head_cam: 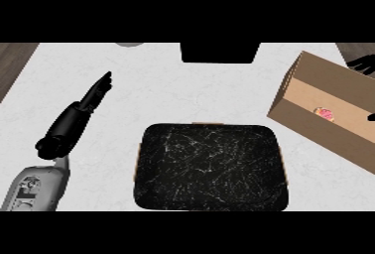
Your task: Pick the cupcake from the tray and place it in the cardboard box
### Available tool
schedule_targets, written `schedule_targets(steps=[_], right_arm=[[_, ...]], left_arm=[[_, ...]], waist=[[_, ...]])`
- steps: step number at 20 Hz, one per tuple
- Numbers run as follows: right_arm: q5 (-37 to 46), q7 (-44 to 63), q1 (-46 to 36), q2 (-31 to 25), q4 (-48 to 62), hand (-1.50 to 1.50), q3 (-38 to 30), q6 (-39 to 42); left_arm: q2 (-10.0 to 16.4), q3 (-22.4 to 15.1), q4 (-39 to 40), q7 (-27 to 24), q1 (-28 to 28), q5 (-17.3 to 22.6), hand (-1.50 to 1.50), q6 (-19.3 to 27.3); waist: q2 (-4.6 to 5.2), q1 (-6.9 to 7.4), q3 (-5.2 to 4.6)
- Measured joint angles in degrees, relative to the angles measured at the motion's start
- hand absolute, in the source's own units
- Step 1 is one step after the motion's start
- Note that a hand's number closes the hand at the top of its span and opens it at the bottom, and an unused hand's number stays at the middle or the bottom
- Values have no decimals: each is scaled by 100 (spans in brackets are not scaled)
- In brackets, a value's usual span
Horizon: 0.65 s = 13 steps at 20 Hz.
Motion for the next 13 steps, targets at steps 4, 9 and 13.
schedule_targets(steps=[4,9,13], right_arm=[[-1059,-153,-222,340,397,-150,-959,252],[-2216,418,-586,299,1222,-150,-2158,661],[-2677,741,-775,-20,1848,-150,-2734,702]], left_arm=[[50,62,-26,34,28,23,0,-13],[39,54,-81,64,34,22,0,-17],[29,45,-149,95,12,66,0,-77]], waist=[[-26,-39,8],[-11,-24,5],[27,52,8]])
